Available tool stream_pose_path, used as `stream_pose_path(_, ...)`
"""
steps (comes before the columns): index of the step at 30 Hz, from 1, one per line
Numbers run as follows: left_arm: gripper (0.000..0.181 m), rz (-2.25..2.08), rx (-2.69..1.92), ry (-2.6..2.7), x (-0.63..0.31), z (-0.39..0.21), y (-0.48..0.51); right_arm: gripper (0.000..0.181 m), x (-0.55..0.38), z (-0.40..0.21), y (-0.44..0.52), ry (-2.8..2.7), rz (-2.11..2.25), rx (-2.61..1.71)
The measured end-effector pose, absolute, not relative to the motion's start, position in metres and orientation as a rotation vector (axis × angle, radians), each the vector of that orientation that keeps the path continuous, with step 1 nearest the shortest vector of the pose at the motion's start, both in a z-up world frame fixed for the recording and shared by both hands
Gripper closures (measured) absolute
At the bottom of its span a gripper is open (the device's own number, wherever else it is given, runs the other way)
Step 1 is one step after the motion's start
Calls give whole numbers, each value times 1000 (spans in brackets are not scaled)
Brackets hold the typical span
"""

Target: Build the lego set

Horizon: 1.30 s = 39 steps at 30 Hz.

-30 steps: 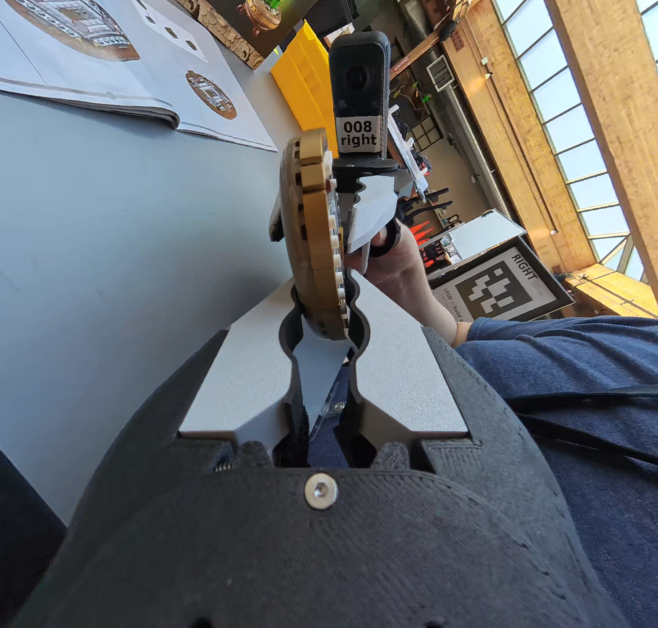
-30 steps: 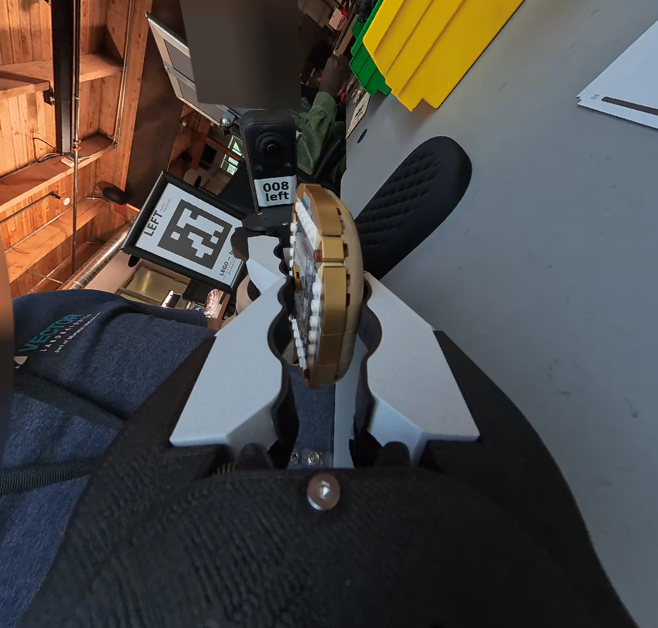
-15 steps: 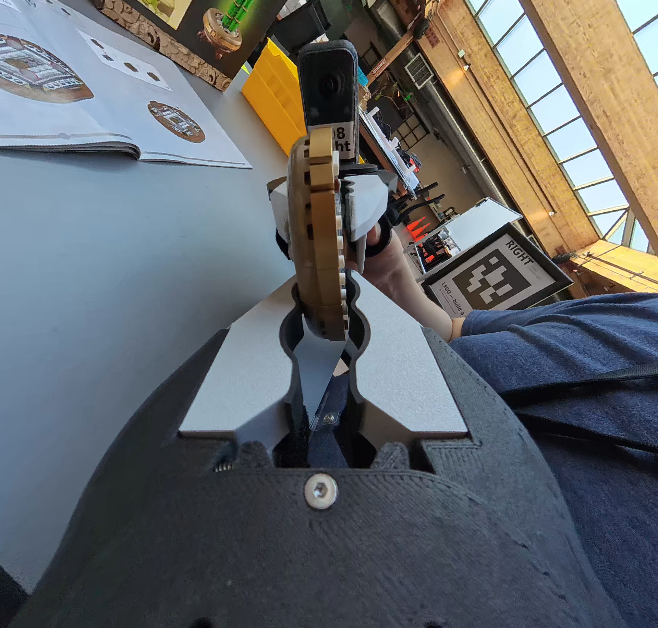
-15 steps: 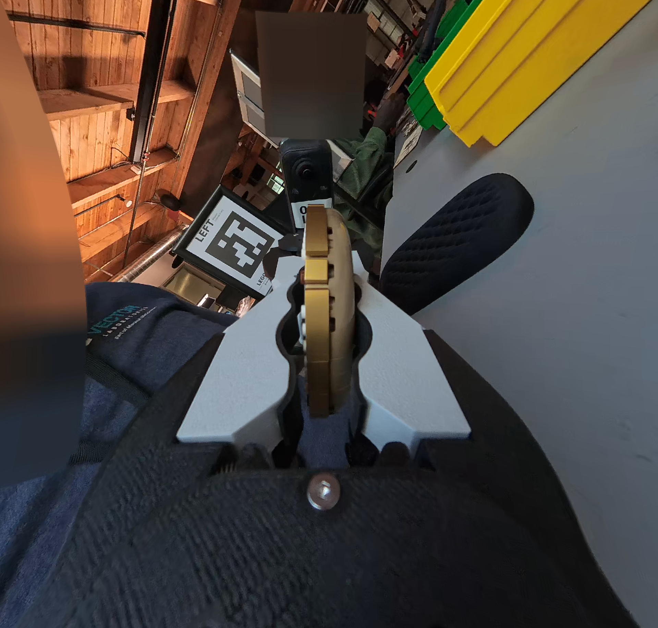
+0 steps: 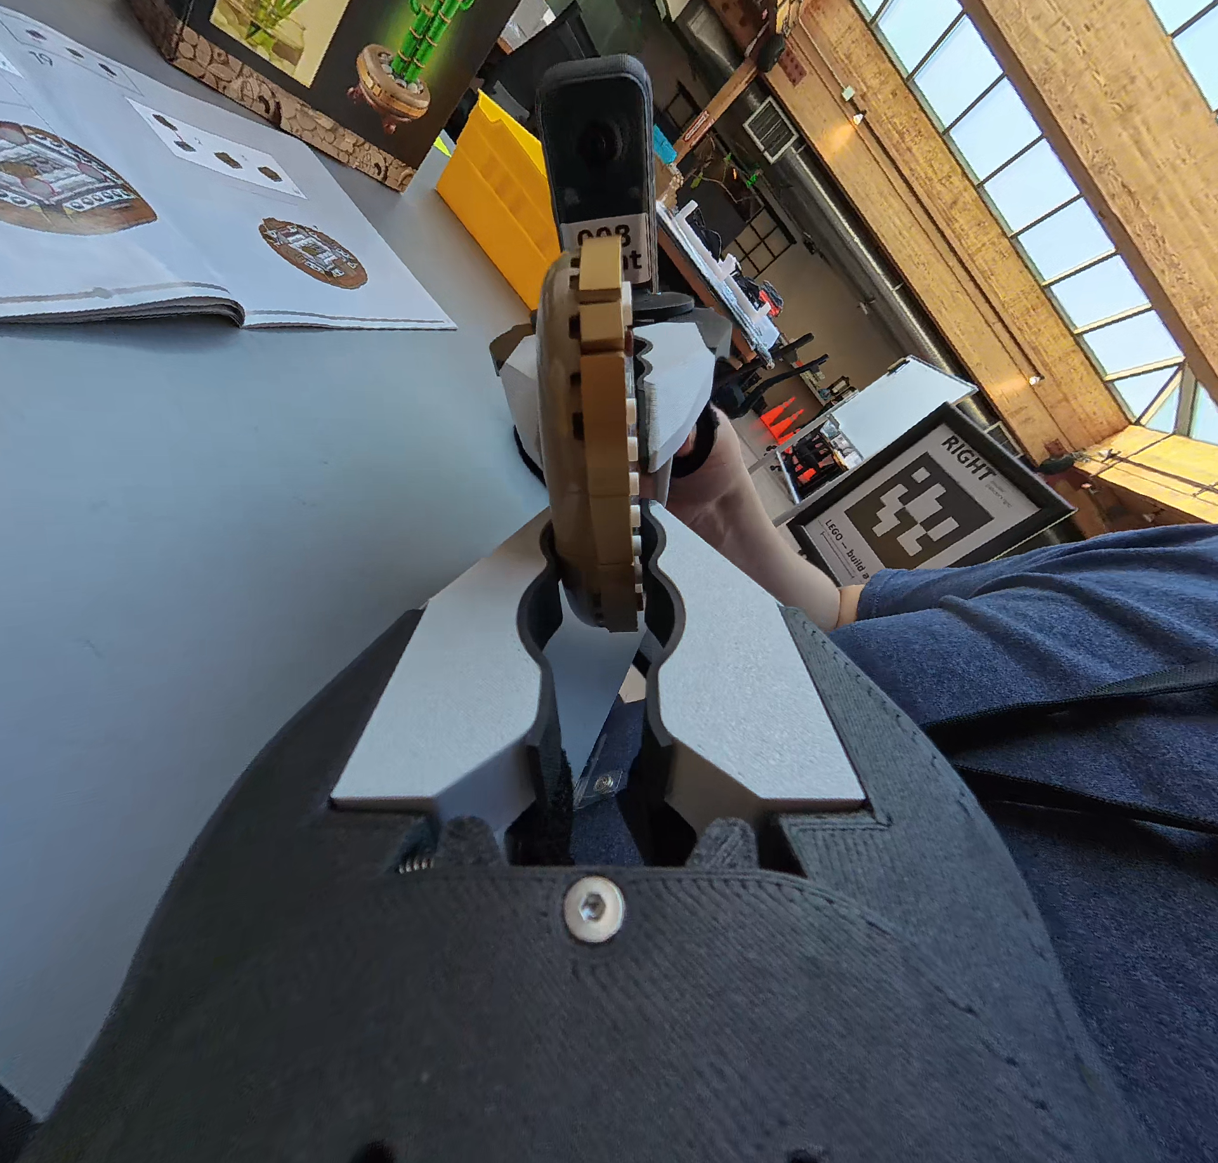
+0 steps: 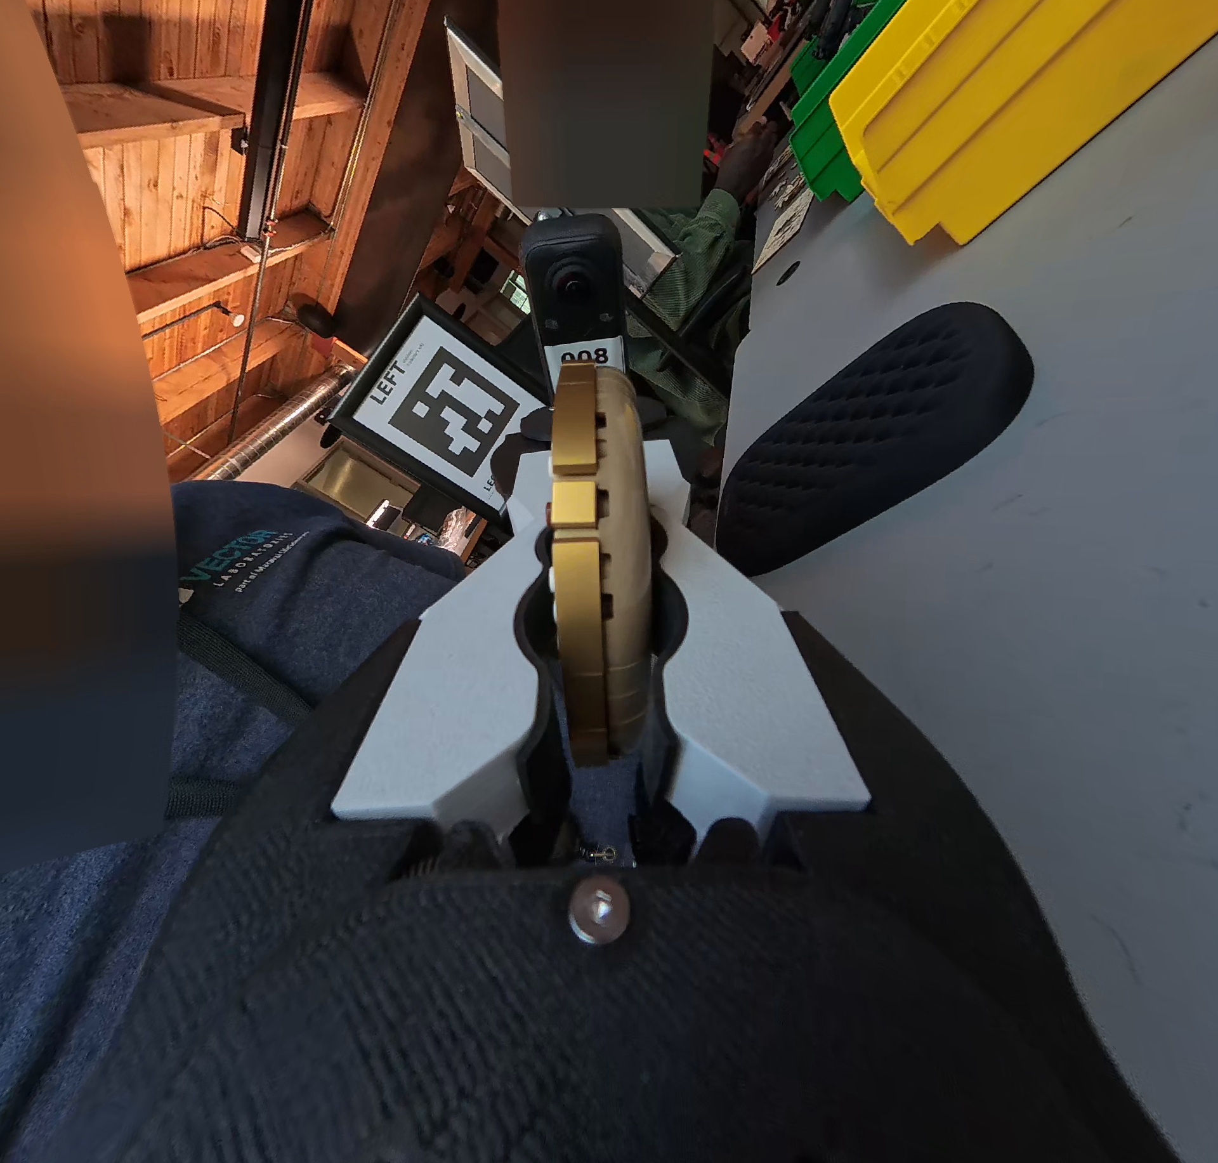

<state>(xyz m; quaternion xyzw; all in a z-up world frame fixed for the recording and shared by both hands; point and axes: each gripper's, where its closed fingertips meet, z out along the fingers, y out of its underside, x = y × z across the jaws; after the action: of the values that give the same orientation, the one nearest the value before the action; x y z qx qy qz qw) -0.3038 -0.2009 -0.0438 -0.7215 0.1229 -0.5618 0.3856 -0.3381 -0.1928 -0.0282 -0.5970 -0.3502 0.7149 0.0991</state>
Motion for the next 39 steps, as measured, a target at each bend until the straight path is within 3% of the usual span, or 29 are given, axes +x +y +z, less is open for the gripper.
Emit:
stream_pose_path(8,163,-1396,-1780,343,-304,-32,-204,160,-337,-15,-196,-1092,2032,-1616)
stream_pose_path(10,163,-1307,-1752,374,-306,-26,-203,142,-334,-11,-198,-1143,1953,-1578)
stream_pose_path(14,163,-1204,-1684,471,-302,-12,-210,155,-328,3,-202,-1167,1874,-1455)
stream_pose_path(39,162,-1216,-1689,474,-297,-11,-213,161,-325,7,-207,-1152,1916,-1481)
